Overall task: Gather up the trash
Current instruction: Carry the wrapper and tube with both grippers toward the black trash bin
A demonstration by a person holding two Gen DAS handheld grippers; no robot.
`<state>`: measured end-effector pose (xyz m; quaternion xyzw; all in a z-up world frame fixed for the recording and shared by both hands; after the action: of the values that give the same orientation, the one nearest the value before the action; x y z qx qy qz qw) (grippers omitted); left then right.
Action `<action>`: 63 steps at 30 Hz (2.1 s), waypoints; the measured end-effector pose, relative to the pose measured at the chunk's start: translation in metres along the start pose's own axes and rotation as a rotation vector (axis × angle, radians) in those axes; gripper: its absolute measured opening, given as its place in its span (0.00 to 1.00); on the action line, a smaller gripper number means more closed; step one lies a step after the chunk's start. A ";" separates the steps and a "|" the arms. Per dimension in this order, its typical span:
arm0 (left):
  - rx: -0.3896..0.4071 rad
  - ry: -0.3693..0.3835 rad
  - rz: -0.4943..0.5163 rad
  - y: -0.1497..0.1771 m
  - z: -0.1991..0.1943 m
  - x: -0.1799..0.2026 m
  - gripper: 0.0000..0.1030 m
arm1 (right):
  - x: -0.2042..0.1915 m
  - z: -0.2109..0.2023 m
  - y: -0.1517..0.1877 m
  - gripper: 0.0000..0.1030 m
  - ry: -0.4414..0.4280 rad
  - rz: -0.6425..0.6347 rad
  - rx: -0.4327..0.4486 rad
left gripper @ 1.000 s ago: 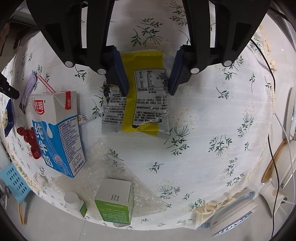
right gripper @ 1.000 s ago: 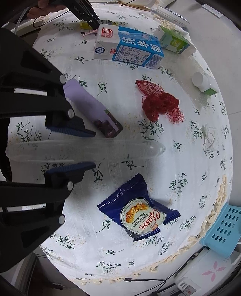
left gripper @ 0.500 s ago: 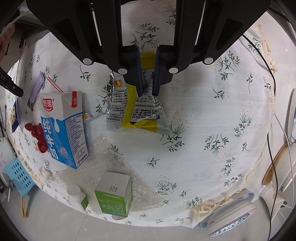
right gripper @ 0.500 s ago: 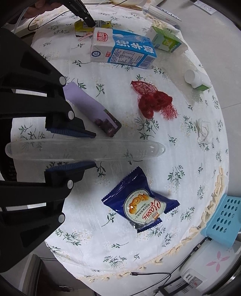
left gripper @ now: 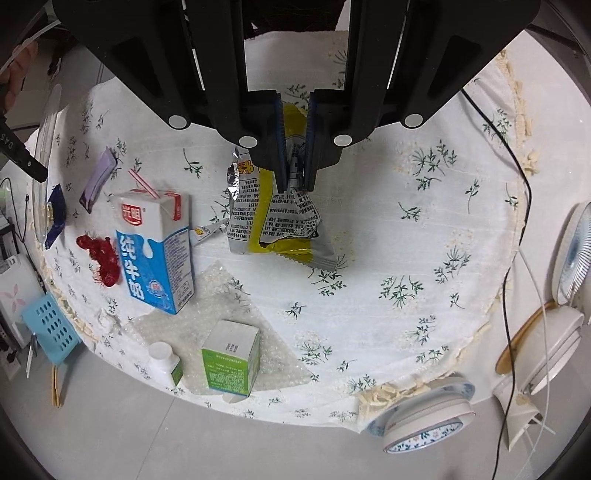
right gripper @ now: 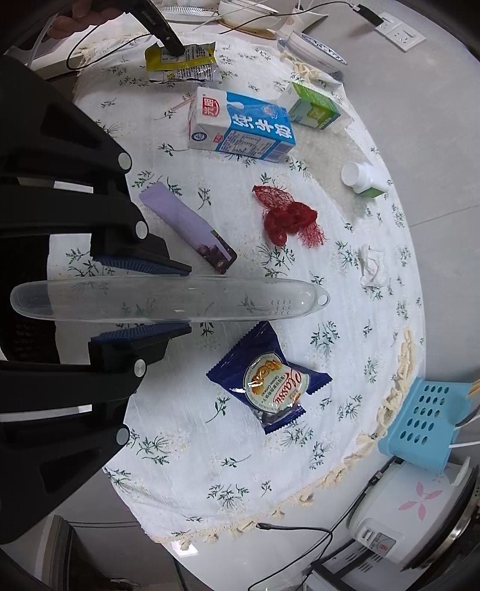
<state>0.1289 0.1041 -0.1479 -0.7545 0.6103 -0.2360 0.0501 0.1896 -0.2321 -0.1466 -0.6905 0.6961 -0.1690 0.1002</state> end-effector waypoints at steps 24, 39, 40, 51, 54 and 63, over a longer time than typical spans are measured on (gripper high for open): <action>0.103 0.044 0.027 0.028 -0.058 0.040 0.07 | 0.023 -0.066 0.028 0.24 -0.036 -0.005 0.114; 0.131 0.081 0.052 0.057 -0.077 0.063 0.07 | 0.034 -0.091 0.056 0.24 -0.052 -0.028 0.147; 0.132 0.085 0.054 0.059 -0.079 0.065 0.07 | 0.034 -0.092 0.058 0.24 -0.052 -0.029 0.148; 0.132 0.107 0.096 0.084 -0.084 0.087 0.07 | 0.042 -0.105 0.080 0.24 -0.056 -0.041 0.164; 0.137 0.119 0.106 0.091 -0.086 0.093 0.07 | 0.045 -0.107 0.086 0.24 -0.056 -0.045 0.166; 0.129 0.129 0.121 0.112 -0.086 0.102 0.07 | 0.046 -0.109 0.110 0.24 -0.062 -0.066 0.159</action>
<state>0.0073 -0.0019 -0.0825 -0.6946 0.6404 -0.3193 0.0735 0.0454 -0.2689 -0.0824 -0.7078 0.6540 -0.2053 0.1707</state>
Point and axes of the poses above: each gripper's, at about its wrist camera, not at the fingertips, and z roughly the way its jaws point, x to its right, y to its underside, the point moved 7 cm from there along z, roughly the way its jaws point, and after that the axes turned 14 degrees about y, right-handed, at the moved point
